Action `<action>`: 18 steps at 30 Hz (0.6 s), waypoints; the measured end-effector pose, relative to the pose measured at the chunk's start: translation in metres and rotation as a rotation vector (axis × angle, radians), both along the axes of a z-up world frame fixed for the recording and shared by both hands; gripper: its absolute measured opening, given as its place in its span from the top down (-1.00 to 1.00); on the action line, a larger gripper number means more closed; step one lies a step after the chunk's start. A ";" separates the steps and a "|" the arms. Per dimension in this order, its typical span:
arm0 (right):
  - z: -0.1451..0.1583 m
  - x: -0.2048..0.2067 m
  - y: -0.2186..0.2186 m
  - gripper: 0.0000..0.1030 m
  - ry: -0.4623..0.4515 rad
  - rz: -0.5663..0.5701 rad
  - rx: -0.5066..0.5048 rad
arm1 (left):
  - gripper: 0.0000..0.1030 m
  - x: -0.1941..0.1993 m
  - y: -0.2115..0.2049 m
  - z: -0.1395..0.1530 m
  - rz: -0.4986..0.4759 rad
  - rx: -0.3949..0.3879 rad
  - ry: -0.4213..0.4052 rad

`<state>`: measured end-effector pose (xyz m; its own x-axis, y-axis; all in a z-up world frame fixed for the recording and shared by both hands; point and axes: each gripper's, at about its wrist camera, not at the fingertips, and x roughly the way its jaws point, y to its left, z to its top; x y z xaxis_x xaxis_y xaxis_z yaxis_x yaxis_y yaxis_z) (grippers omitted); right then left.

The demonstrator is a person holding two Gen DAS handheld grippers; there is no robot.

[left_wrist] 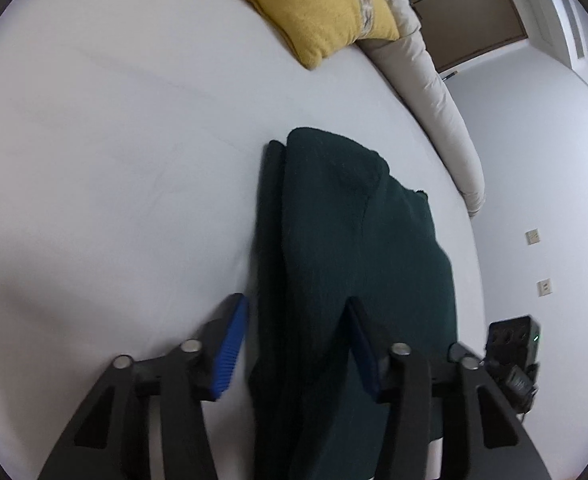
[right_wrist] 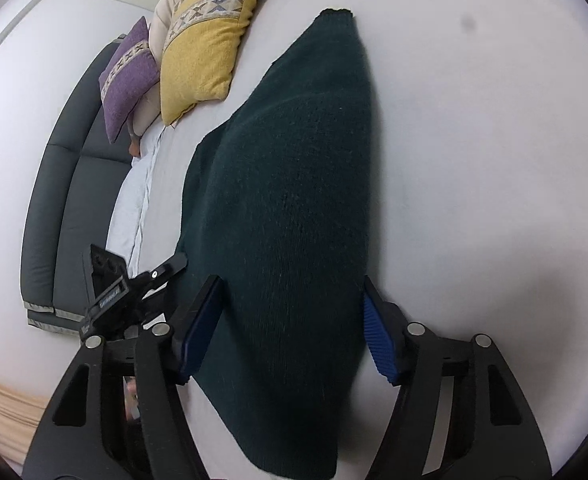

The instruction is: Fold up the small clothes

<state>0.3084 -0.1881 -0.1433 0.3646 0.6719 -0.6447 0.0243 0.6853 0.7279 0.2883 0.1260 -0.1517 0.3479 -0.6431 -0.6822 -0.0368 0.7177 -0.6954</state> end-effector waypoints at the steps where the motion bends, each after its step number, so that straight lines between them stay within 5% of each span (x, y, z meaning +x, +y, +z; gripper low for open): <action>1: 0.000 0.001 0.000 -0.21 -0.001 0.004 -0.006 | 0.17 0.006 0.000 -0.003 0.004 -0.019 0.023; 11: 0.006 -0.002 0.002 0.21 -0.019 -0.012 -0.038 | 0.52 0.007 0.004 -0.004 0.017 -0.086 0.030; 18: 0.037 -0.019 -0.005 0.26 -0.071 -0.030 -0.031 | 0.56 -0.002 -0.005 0.027 -0.002 -0.081 -0.025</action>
